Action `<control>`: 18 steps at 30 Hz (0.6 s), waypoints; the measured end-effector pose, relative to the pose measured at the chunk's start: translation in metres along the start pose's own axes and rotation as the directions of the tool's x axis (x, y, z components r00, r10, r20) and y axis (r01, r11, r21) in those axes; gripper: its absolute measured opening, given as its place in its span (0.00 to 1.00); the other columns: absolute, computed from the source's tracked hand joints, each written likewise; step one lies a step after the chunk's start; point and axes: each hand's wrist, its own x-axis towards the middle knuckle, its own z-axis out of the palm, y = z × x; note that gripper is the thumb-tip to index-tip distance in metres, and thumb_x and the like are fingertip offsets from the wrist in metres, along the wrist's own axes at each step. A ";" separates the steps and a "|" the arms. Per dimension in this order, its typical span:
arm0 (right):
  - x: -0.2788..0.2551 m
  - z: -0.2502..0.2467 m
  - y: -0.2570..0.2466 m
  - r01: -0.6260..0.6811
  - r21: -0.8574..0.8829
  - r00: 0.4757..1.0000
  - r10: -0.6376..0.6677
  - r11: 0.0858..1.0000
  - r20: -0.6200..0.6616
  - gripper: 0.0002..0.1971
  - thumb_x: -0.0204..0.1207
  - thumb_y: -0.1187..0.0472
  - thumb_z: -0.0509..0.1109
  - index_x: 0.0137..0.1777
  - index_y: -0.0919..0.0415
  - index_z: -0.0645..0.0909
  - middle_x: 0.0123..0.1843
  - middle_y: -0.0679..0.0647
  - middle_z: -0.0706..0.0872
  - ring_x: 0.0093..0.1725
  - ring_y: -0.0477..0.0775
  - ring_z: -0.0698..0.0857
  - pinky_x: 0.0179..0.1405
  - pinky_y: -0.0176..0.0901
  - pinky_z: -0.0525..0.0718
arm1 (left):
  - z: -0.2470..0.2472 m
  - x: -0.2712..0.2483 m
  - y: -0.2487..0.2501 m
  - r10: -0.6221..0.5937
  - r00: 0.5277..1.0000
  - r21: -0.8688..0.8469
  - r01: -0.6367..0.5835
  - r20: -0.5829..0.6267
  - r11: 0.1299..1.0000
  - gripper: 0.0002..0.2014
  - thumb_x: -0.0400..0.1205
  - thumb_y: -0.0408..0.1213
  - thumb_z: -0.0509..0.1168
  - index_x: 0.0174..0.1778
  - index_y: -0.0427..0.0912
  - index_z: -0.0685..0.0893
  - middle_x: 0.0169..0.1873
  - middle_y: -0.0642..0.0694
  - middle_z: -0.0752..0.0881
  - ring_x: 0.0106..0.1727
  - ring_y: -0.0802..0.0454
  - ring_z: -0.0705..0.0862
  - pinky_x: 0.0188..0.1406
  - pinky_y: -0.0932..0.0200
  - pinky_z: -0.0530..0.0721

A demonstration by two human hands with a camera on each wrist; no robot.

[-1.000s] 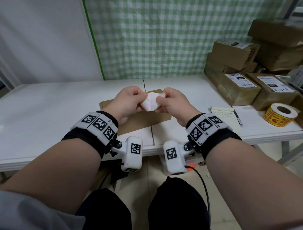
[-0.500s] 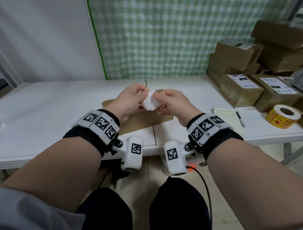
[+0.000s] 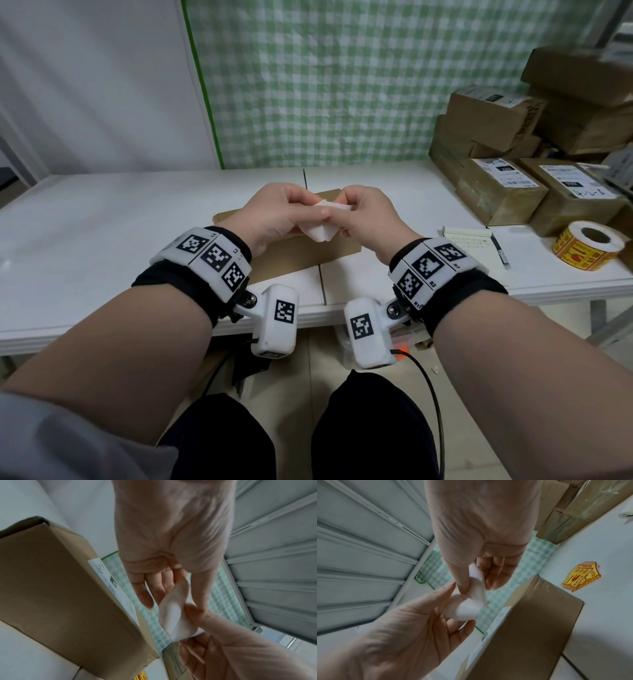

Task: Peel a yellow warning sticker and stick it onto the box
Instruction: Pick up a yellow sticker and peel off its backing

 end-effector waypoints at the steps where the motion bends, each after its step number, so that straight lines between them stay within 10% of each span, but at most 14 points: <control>1: 0.000 0.001 0.000 0.000 -0.008 1.000 0.000 1.000 0.005 0.15 0.68 0.57 0.75 0.26 0.54 0.72 0.31 0.53 0.79 0.36 0.56 0.77 0.39 0.49 0.76 | 0.001 0.000 0.000 0.006 1.000 0.021 -0.006 -0.019 1.000 0.03 0.76 0.30 0.71 0.38 0.41 0.84 0.38 0.44 0.87 0.38 0.54 0.86 0.36 0.66 0.87; 18: 0.001 -0.006 0.008 -0.133 0.281 0.991 0.123 0.950 0.053 0.16 0.79 0.67 0.63 0.31 0.57 0.65 0.34 0.56 0.77 0.29 0.51 0.77 0.35 0.43 0.78 | 0.011 0.008 -0.008 -0.079 0.990 -0.210 0.052 -0.120 0.976 0.09 0.84 0.30 0.59 0.37 0.40 0.76 0.44 0.43 0.83 0.47 0.52 0.83 0.38 0.64 0.87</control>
